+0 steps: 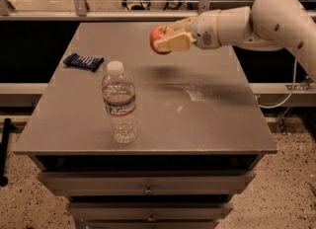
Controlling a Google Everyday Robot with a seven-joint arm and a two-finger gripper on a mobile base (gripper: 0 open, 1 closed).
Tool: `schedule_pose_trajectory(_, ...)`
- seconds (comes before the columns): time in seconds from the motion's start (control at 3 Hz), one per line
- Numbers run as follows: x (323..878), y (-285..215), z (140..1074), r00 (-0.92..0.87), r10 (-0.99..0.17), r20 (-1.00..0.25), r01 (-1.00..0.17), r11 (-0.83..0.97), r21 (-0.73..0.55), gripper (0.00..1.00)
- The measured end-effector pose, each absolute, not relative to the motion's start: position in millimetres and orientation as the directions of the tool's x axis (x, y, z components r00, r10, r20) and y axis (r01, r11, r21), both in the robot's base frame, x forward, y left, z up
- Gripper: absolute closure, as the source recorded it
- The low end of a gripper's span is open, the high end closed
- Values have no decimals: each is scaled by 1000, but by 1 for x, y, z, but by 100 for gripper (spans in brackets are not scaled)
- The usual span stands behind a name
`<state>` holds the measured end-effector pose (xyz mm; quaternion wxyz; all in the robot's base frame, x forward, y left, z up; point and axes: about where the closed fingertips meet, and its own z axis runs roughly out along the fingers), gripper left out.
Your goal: Move apple near water bottle
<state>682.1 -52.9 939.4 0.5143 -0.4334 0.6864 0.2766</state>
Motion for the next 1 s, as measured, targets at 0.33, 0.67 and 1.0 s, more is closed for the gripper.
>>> schedule_pose_trajectory(0.33,626,-52,943,-14,-341,-940,-924,364,-118,100)
schedule_pose_trajectory(0.67,626,-52,943,-14,-341,-940,-924,364,-118,100)
schedule_pose_trajectory(1.0,625,-45,938,-22,-341,-940,-944,318,-93,100)
